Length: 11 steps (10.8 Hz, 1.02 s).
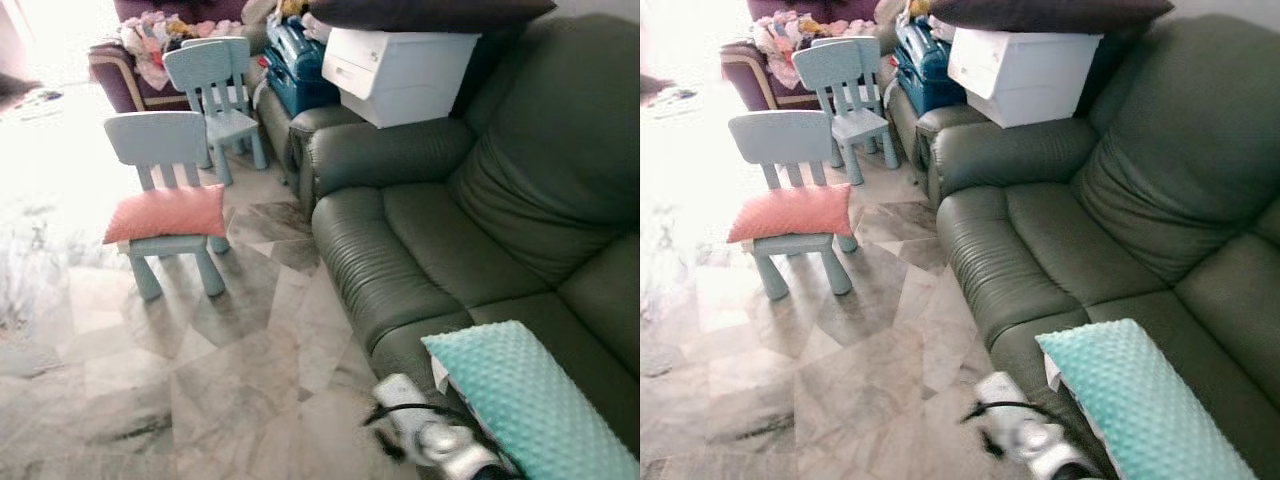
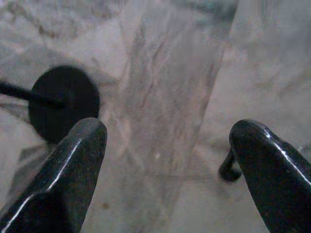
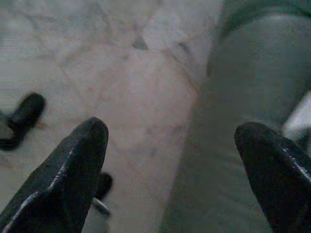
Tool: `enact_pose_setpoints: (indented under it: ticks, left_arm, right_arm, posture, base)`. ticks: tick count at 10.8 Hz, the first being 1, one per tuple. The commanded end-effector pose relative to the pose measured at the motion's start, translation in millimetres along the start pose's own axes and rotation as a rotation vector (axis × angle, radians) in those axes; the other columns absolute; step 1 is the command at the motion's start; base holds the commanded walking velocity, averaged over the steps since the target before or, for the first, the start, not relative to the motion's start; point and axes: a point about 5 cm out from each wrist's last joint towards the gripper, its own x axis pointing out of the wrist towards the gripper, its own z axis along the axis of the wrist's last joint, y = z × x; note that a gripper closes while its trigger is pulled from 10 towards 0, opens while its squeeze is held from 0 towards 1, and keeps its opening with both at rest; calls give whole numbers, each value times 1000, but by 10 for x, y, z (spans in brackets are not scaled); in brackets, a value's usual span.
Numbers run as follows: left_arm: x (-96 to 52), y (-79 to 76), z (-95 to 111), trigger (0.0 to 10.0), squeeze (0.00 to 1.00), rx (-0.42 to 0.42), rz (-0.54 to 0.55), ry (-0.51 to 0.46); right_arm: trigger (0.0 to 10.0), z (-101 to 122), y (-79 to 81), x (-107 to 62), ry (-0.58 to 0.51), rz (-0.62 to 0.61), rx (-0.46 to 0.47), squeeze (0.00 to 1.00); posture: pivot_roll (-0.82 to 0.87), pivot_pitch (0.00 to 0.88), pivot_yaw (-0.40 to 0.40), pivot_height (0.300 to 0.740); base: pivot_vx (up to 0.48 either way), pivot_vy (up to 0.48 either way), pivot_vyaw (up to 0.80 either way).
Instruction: Move the pillow to the sofa
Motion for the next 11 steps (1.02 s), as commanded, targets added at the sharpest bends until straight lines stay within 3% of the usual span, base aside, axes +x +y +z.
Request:
enact_pose_setpoints:
  ticks: [1,2,3,4,5,6,7,9,11]
  left_arm:
    - [-1,17,44,10000,0,3,-24,-37]
    - [86,-290,288,10000,0,-5,-121,-78]
    - [154,-993,916,10000,0,106,-252,-184]
    - [116,-1237,1021,10000,0,204,-346,-213]
    - [63,-1476,1153,10000,0,356,-416,-262]
    - [23,-1613,1224,10000,0,450,-461,-292]
    - [20,-1652,1249,10000,0,438,-460,-274]
    - [80,-1492,1074,10000,0,362,-404,-164]
    - [104,-1366,940,10000,0,329,-381,-129]
  right_arm:
    - [10000,70,-104,-8,-35,-46,56,0]
    - [10000,114,-132,-8,-54,-62,101,0]
    - [10000,126,-134,-7,-57,-65,103,0]
    - [10000,115,-130,-8,-58,-65,104,0]
    - [10000,100,-125,-10,-60,-63,107,0]
    - [10000,83,-128,-14,-64,-63,123,0]
    - [10000,51,-130,-19,-60,-60,127,0]
    - [10000,-54,-169,-40,-31,-74,123,0]
    - [10000,-58,-193,-48,-39,-63,121,0]
  posture:
    - [-50,2,18,740]
    - [-54,0,24,740]
    - [-56,0,28,740]
    - [-63,3,34,740]
    - [-79,10,40,740]
    - [-83,12,42,740]
    - [-77,13,44,740]
    - [-96,16,44,740]
    - [-95,19,39,740]
  base:
    - [0,0,0]
    - [0,0,0]
    - [0,0,0]
    - [0,0,0]
    - [0,0,0]
    - [0,0,0]
    - [0,0,0]
    - [0,0,0]
    - [0,0,0]
